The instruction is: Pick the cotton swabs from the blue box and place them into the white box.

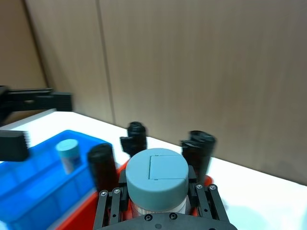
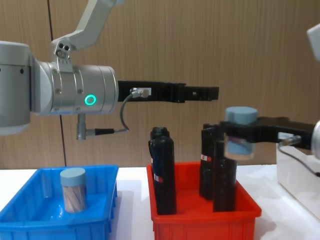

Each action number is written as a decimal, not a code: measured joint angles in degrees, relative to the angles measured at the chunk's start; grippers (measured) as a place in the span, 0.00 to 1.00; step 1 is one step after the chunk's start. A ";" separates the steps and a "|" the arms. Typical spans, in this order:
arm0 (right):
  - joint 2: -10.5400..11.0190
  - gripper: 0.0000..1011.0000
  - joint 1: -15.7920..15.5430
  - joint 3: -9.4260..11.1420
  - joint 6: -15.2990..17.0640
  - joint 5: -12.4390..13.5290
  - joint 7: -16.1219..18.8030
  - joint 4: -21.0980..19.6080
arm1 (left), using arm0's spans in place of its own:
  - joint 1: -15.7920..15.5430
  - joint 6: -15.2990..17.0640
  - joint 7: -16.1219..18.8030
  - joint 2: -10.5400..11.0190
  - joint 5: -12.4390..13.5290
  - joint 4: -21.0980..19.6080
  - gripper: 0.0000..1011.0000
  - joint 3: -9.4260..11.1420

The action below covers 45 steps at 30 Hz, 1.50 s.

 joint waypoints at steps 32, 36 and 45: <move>5.77 0.67 4.46 8.47 -2.38 -1.96 -8.66 9.92 | 0.00 0.00 0.00 0.00 0.00 0.00 0.99 0.00; 5.99 0.68 5.49 8.87 -2.77 -2.35 -8.94 12.12 | 0.00 0.00 0.00 0.00 0.00 0.00 0.99 0.00; 6.25 0.92 7.33 9.48 -3.62 -2.68 -9.33 15.94 | 0.00 0.00 0.00 0.00 0.00 0.00 0.99 0.00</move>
